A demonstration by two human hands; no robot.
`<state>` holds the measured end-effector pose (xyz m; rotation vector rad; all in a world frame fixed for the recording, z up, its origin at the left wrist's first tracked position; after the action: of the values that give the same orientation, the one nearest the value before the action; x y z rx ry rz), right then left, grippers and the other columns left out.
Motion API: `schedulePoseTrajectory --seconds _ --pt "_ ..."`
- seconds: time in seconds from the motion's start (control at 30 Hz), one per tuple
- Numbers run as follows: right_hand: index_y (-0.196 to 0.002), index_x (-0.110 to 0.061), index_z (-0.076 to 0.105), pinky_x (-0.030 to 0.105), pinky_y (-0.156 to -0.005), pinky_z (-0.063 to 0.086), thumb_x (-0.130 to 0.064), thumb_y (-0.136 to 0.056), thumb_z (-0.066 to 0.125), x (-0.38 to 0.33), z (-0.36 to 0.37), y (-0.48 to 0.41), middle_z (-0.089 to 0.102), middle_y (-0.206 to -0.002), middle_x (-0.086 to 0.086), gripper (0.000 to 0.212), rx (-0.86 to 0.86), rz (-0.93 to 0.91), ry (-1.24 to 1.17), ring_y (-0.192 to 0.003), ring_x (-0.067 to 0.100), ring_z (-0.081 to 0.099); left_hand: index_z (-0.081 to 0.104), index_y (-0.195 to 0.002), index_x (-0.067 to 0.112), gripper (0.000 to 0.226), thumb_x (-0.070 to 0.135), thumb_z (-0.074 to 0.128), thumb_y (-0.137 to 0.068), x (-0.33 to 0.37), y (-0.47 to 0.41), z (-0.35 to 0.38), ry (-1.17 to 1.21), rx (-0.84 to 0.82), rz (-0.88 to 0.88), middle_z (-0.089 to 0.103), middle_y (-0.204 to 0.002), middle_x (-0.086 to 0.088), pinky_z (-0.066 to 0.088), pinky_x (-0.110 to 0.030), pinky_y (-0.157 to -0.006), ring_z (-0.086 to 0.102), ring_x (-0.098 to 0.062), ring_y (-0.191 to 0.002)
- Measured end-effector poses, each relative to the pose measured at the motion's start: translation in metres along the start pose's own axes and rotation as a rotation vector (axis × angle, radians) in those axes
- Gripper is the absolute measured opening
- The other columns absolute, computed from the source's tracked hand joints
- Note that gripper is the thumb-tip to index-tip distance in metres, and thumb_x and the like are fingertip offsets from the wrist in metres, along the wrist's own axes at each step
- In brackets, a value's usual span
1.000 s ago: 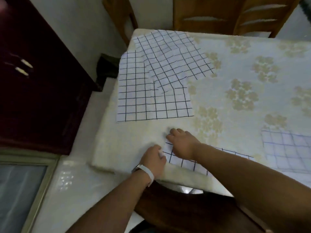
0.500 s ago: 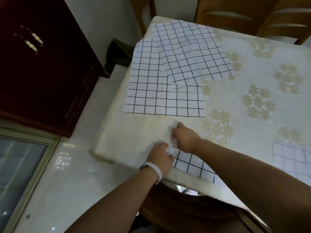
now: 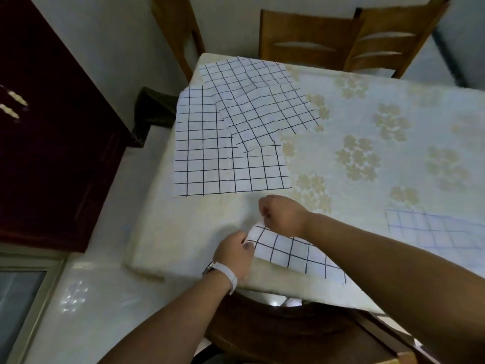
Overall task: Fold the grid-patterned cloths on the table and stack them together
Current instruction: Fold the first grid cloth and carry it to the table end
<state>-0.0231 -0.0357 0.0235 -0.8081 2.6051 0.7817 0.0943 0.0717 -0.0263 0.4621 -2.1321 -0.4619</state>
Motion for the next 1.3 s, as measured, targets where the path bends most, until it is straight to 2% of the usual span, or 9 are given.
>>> schedulePoseTrajectory --seconds 0.17,0.33,0.43,0.6,0.7,0.87,1.0,1.17,1.3 --pt "-0.084 -0.02 0.051 0.038 -0.072 0.049 -0.013 -0.086 0.048 -0.013 -0.015 0.003 0.062 -0.098 0.011 0.007 0.028 -0.031 0.093 -0.087 0.029 0.057 0.039 -0.061 0.016 0.029 0.018 0.052 -0.087 0.016 -0.003 -0.034 -0.068 0.066 0.107 0.041 -0.058 0.001 0.029 -0.029 -0.05 0.037 -0.016 -0.056" --pt "-0.088 -0.018 0.057 0.034 -0.071 0.05 -0.012 -0.084 0.048 -0.025 -0.036 0.0 0.06 -0.096 0.005 0.011 0.128 0.005 0.113 -0.089 0.026 0.057 0.061 -0.08 0.016 0.012 0.021 0.052 -0.087 0.032 -0.019 -0.072 -0.135 0.131 0.22 0.062 -0.08 -0.001 0.045 -0.03 -0.065 0.055 -0.021 -0.075" --pt "-0.087 -0.019 0.056 0.032 -0.068 0.047 -0.01 -0.083 0.05 -0.028 -0.055 0.002 0.056 -0.092 0.001 0.011 0.234 0.024 0.128 -0.087 0.025 0.055 0.062 -0.086 0.018 0.012 0.023 0.051 -0.087 0.057 -0.028 -0.093 -0.179 0.183 0.316 0.064 -0.087 0.0 0.046 -0.028 -0.069 0.059 -0.021 -0.084" --pt "-0.092 -0.013 0.059 0.031 -0.063 0.044 -0.01 -0.082 0.053 -0.015 -0.079 0.018 0.06 -0.094 0.003 0.012 0.39 0.002 0.162 -0.087 0.026 0.055 0.066 -0.092 0.019 0.015 0.024 0.052 -0.089 0.099 -0.023 -0.107 -0.247 0.262 0.468 0.063 -0.091 0.005 0.049 -0.031 -0.071 0.055 -0.017 -0.087" --pt "-0.094 -0.01 0.06 0.03 -0.061 0.039 -0.01 -0.083 0.054 -0.005 -0.081 0.033 0.061 -0.095 0.006 0.013 0.417 -0.049 0.239 -0.088 0.029 0.055 0.065 -0.09 0.019 0.012 0.024 0.054 -0.089 0.113 -0.011 -0.09 -0.297 0.245 0.556 0.061 -0.089 0.006 0.047 -0.031 -0.072 0.052 -0.016 -0.088" --pt "-0.095 -0.009 0.063 0.034 -0.064 0.047 -0.009 -0.083 0.055 0.026 -0.072 0.057 0.06 -0.097 0.008 0.014 0.391 -0.065 0.235 -0.09 0.03 0.055 0.063 -0.086 0.023 0.008 0.024 0.056 -0.089 0.115 0.008 -0.044 -0.317 0.148 0.63 0.054 -0.081 0.01 0.045 -0.031 -0.07 0.051 -0.016 -0.085" --pt "-0.087 -0.007 0.063 0.038 -0.06 0.049 -0.005 -0.076 0.059 0.055 -0.054 0.074 0.06 -0.089 0.01 0.012 0.355 -0.112 0.227 -0.083 0.035 0.057 0.065 -0.089 0.019 0.01 0.025 0.057 -0.089 0.111 0.018 -0.003 -0.373 0.092 0.659 0.051 -0.08 0.009 0.046 -0.033 -0.071 0.05 -0.017 -0.085" --pt "-0.079 -0.007 0.062 0.034 -0.048 0.047 -0.004 -0.065 0.069 0.079 -0.021 0.088 0.058 -0.08 0.012 0.016 0.293 -0.237 0.341 -0.067 0.035 0.058 0.064 -0.078 0.019 0.005 0.021 0.06 -0.079 0.097 0.026 0.038 -0.469 0.094 0.689 0.058 -0.078 0.005 0.046 -0.029 -0.058 0.054 -0.017 -0.076" --pt "-0.081 -0.009 0.064 0.034 -0.048 0.048 -0.011 -0.062 0.076 0.097 0.007 0.094 0.059 -0.081 0.01 0.023 0.234 -0.283 0.452 -0.065 0.032 0.057 0.061 -0.071 0.019 0.01 0.022 0.052 -0.075 0.086 0.027 0.068 -0.491 0.073 0.68 0.057 -0.074 0.003 0.044 -0.028 -0.054 0.054 -0.019 -0.071"
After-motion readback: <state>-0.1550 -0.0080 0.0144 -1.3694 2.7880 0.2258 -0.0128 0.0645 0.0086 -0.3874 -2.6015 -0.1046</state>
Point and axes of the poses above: each hand's wrist, its own y-axis away from the middle knuckle, its own z-axis out of the palm, x = y × z, the point moved 5 cm from there along -y, towards the middle knuckle
